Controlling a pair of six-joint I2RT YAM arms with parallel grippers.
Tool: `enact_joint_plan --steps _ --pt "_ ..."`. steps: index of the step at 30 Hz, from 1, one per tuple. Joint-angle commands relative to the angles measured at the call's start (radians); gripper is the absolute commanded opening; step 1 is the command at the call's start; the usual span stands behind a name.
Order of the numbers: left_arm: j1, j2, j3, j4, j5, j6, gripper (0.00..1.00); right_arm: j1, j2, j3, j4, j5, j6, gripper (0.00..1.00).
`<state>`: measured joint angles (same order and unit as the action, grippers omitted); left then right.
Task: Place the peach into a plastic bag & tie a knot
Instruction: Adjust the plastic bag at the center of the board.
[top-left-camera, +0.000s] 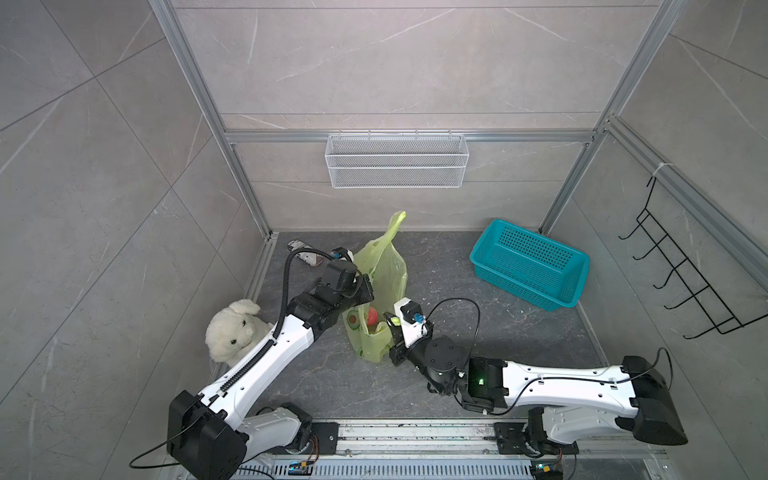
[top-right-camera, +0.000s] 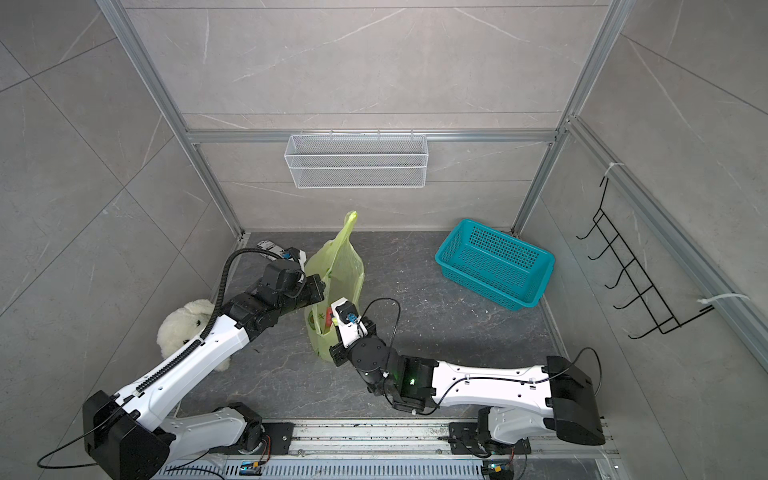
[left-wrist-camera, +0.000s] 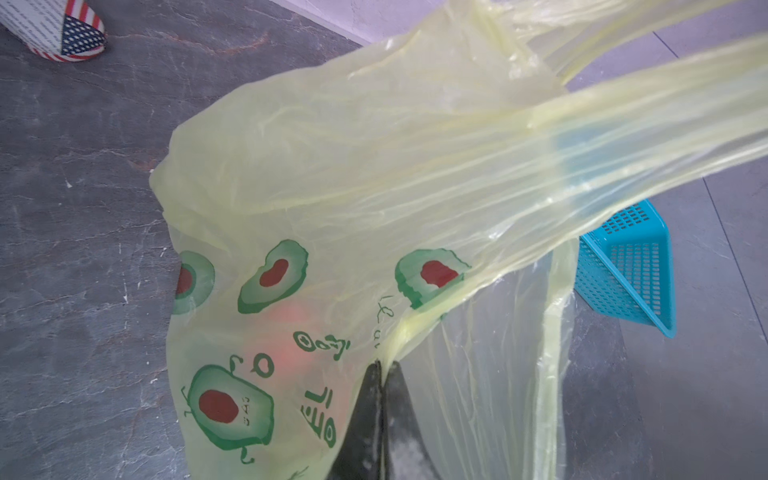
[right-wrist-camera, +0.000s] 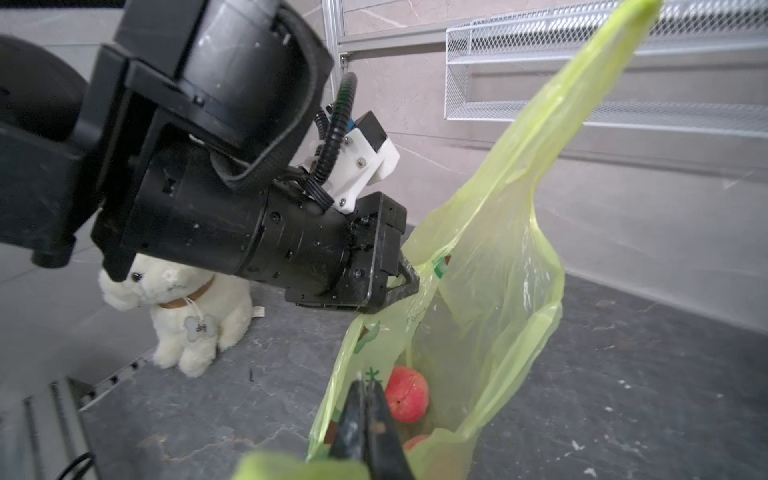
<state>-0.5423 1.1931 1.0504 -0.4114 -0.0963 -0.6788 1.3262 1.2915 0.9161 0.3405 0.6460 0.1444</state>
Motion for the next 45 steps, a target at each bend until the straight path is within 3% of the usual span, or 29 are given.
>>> enact_joint_plan --steps 1,3,7,9,13,17,21,25,33,36,40,45 --pt "0.017 -0.053 0.019 -0.001 -0.040 -0.017 0.00 -0.070 -0.091 -0.033 -0.020 -0.172 0.021 0.00" --pt "0.022 -0.074 0.015 0.014 -0.046 -0.011 0.11 -0.149 -0.129 -0.026 -0.070 -0.325 0.027 0.00" --pt "0.028 -0.151 -0.017 0.109 -0.012 0.042 0.55 -0.318 -0.153 0.049 -0.217 -0.664 -0.026 0.00" --pt "0.029 -0.183 -0.011 0.134 0.020 0.094 0.70 -0.369 -0.139 0.090 -0.282 -0.801 -0.064 0.00" --pt "0.029 -0.178 0.153 -0.045 0.076 0.231 0.78 -0.395 -0.113 0.122 -0.363 -0.925 -0.160 0.00" --pt "0.040 -0.214 0.212 -0.138 0.007 0.273 0.86 -0.425 -0.110 0.088 -0.357 -0.956 -0.184 0.00" --pt "0.112 -0.196 0.256 -0.162 0.070 0.269 0.87 -0.481 -0.129 0.043 -0.334 -1.055 -0.174 0.00" --pt "0.231 -0.121 0.311 -0.139 0.371 0.280 0.89 -0.514 -0.148 0.011 -0.333 -1.132 -0.187 0.00" --pt "0.239 0.048 0.375 -0.003 0.682 0.525 0.77 -0.581 -0.156 -0.032 -0.284 -1.247 -0.146 0.00" --pt "0.239 0.167 0.473 -0.036 0.701 0.574 0.71 -0.596 -0.156 -0.047 -0.263 -1.272 -0.130 0.00" --pt "0.238 0.271 0.575 -0.054 0.617 0.642 0.72 -0.599 -0.167 -0.052 -0.261 -1.287 -0.130 0.00" --pt "0.239 0.366 0.636 -0.025 0.610 0.693 0.72 -0.599 -0.169 -0.059 -0.250 -1.301 -0.125 0.00"
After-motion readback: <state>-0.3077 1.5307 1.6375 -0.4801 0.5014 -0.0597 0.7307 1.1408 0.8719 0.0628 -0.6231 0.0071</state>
